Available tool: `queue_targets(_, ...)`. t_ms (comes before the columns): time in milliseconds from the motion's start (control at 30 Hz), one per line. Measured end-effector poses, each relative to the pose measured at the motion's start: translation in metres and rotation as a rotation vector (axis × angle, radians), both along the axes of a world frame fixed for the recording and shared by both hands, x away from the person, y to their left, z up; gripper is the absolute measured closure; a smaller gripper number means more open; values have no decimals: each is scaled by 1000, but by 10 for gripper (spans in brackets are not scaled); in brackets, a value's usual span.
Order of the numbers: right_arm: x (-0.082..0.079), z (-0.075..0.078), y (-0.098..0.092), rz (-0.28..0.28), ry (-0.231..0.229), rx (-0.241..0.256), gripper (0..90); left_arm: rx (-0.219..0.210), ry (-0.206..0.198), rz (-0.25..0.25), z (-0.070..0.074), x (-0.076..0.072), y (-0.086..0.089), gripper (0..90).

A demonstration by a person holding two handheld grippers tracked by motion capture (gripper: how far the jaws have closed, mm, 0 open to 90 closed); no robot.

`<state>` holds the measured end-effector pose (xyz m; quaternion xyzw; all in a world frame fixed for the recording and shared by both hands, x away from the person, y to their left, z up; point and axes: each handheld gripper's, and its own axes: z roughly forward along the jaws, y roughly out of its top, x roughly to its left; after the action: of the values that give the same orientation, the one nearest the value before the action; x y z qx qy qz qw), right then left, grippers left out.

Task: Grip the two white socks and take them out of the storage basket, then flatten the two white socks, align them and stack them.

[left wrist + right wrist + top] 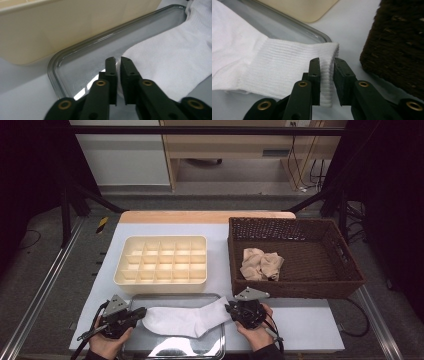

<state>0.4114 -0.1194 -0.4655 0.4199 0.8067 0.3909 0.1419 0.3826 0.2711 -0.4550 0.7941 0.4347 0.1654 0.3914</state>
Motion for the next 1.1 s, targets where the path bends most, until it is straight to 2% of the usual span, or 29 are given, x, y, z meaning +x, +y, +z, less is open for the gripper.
queue_targets(133, -6, 5, -11, -8, -18, 47, 717, -37, -20, 22, 3, -6, 6, 687)
queue_targets(233, -9, 2, -16, -10, -3, 70, 682, -38, -29, 29, 2, -10, 7, 648)
queue_targets(367, -12, -7, -17, -21, 18, 77, 635, -24, -14, 10, -4, -11, 2, 640)
queue_targets(567, -8, -16, -12, -26, 38, 62, 611, 23, 20, -6, -15, -8, -7, 699)
queue_targets(733, -8, -20, -9, -26, 58, 77, 665, 51, 26, 2, -20, -7, -11, 793)
queue_targets(767, -7, -20, -9, -26, 77, 90, 717, 51, 28, 4, -20, -7, -11, 811)
queue_targets(900, -5, -19, -9, -35, 110, 116, 784, 46, 29, 11, -20, -7, -12, 856)
queue_targets(1033, -7, -13, -11, -27, 100, 116, 806, 35, 28, 9, -19, -7, -12, 860)
queue_targets(1067, -7, -8, -15, -22, 78, 105, 806, 13, 40, -7, -18, -9, -12, 860)
queue_targets(1100, -8, -6, -16, -26, 81, 106, 806, 8, 40, -13, -18, -10, -12, 860)
